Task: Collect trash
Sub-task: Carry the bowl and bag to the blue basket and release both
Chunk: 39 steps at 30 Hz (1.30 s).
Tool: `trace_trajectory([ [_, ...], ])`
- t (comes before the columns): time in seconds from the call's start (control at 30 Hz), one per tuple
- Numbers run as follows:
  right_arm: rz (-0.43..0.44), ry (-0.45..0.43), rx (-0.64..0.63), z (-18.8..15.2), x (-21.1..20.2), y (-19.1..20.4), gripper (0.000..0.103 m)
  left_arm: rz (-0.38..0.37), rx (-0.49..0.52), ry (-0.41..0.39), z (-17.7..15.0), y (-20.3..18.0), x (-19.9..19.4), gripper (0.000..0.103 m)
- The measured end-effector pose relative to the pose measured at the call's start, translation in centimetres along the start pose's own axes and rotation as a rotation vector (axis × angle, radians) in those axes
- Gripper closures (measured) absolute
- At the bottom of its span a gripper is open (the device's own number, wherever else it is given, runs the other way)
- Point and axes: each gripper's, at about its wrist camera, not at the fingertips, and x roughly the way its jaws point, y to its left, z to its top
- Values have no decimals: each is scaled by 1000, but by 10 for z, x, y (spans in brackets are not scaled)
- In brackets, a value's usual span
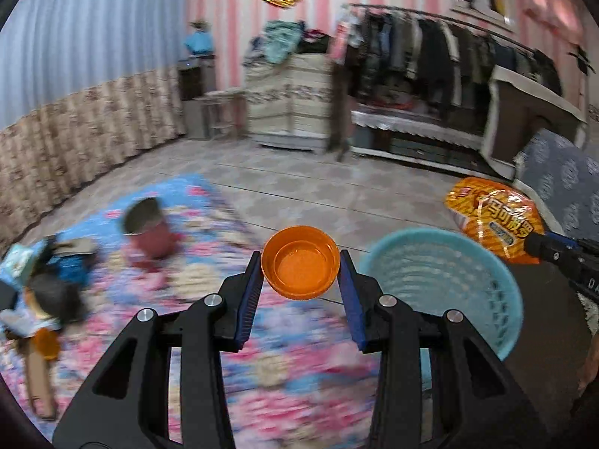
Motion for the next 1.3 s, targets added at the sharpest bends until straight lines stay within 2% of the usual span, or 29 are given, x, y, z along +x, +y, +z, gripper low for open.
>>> trace_trajectory([
  [0.1, -25, 12, 21, -4, -2, -20, 82, -58, 33, 27, -2, -38, 23, 64],
  [0.27, -53, 49, 52, -12, 2, -46, 82, -98, 75, 55, -6, -79, 50, 64],
  [0.47, -57, 70, 73, -19, 10, -56, 82, -91, 100, 71, -7, -95, 64, 61],
  [0.57, -52, 82, 79, -23, 17, -53, 82, -75, 109, 76, -4, -85, 68, 44],
  [0.7, -44, 95, 87, -25, 27, -51, 82, -50, 96, 64, 0, -73, 66, 33],
  [0.77, -45, 98, 82, -26, 31, -50, 82, -34, 75, 52, 5, -65, 62, 22],
  [0.83, -50, 100, 75, -26, 34, -48, 82, -7, 64, 32, 10, -58, 58, 16],
  [1.07, -46, 122, 56, -25, 47, -38, 82, 42, 34, 3, 20, -32, 46, 7],
  [1.3, -42, 185, 36, -26, 81, -18, 81, 89, 46, -12, 17, -12, 32, 7],
])
